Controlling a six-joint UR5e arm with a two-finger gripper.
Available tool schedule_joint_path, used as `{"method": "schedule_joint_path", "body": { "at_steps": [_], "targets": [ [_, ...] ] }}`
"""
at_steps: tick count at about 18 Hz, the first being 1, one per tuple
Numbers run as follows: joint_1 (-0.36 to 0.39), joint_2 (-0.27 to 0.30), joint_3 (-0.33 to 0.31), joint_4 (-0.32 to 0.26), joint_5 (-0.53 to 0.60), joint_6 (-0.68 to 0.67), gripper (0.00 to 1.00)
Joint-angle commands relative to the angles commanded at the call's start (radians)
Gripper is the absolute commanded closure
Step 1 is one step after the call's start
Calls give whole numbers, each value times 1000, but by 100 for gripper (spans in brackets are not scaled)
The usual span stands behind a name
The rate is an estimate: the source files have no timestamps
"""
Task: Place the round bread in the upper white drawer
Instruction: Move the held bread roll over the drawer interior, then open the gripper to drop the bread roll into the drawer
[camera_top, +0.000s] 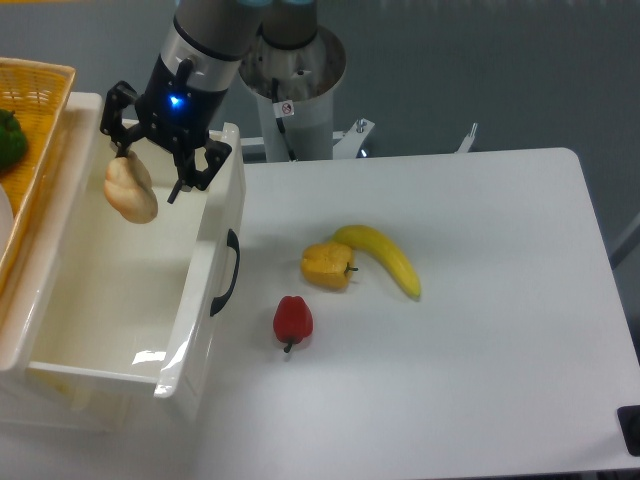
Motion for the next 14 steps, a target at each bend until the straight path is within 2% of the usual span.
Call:
{"method": "schedule_joint_path", "body": {
  "at_steps": [14],
  "targets": [
    [0, -3, 0, 2, 3, 0, 20]
  ]
}}
